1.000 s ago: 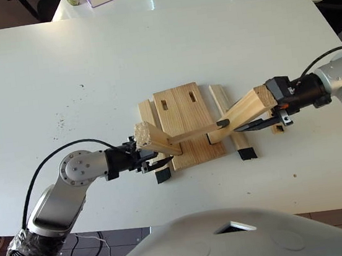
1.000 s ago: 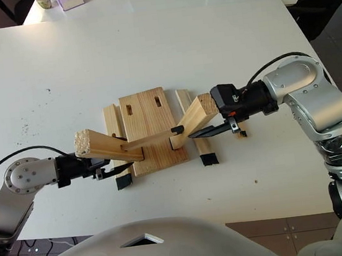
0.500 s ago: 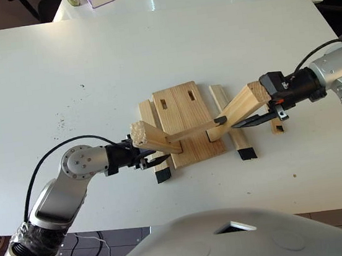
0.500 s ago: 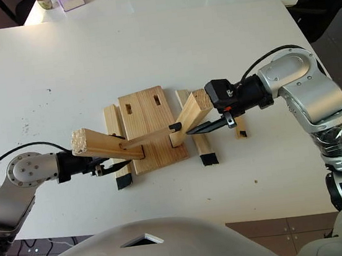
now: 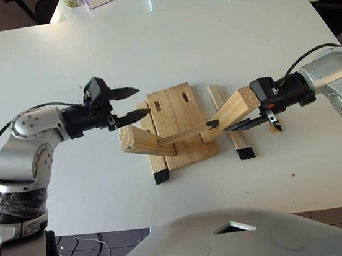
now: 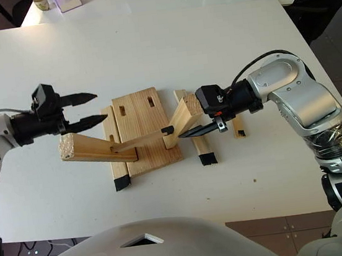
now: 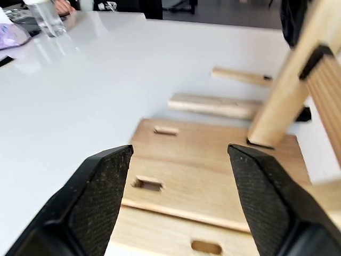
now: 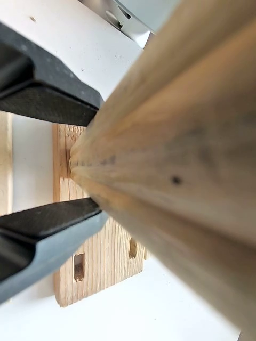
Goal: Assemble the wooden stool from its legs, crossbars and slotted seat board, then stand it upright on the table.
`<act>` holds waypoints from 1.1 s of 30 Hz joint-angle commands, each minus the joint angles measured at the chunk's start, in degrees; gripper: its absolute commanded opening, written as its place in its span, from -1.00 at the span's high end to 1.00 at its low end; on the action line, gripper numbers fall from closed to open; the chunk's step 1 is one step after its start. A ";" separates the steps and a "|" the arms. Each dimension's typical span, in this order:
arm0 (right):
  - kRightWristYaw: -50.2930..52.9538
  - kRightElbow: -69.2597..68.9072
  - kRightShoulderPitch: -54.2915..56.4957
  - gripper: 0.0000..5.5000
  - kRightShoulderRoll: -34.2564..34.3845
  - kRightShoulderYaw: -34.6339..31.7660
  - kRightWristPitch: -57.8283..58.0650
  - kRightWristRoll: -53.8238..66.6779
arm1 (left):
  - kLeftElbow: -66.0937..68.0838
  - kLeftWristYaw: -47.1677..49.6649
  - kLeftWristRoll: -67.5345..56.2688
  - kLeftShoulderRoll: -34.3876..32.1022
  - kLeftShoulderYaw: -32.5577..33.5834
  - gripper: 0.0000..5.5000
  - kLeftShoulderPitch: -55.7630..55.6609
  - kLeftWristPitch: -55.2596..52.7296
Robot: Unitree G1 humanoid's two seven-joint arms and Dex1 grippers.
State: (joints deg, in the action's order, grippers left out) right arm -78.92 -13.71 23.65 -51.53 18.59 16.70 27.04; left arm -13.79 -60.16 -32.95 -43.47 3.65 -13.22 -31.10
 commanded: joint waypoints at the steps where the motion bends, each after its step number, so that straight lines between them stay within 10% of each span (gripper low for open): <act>1: -1.44 3.16 -3.55 0.28 -0.24 8.21 0.66 -9.52 | 0.61 -3.22 -9.48 5.19 -3.23 -0.09 -13.73 -8.38; 11: -1.78 4.80 -1.32 0.28 0.94 10.46 -0.74 -9.69 | 1.09 -11.81 -17.55 9.07 -10.78 0.48 -20.11 -18.03; 19: -1.83 6.08 -0.57 0.28 1.31 11.52 -1.64 -10.15 | 5.39 -16.51 1.75 5.70 -28.94 0.91 -9.98 -5.90; 27: -1.04 4.74 -1.26 0.28 0.91 10.97 -0.66 -9.41 | 7.14 -4.35 -15.50 10.13 -5.42 1.00 -21.08 -11.99; 33: 1.49 1.78 -4.19 0.28 -0.48 8.86 1.26 -7.33 | 6.28 -9.42 -2.85 -7.48 3.01 1.00 -7.31 -0.64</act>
State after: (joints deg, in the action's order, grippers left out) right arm -77.36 -12.47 25.63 -50.13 22.77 13.44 26.31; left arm -7.50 -65.97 -44.42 -43.29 6.23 -31.24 -37.98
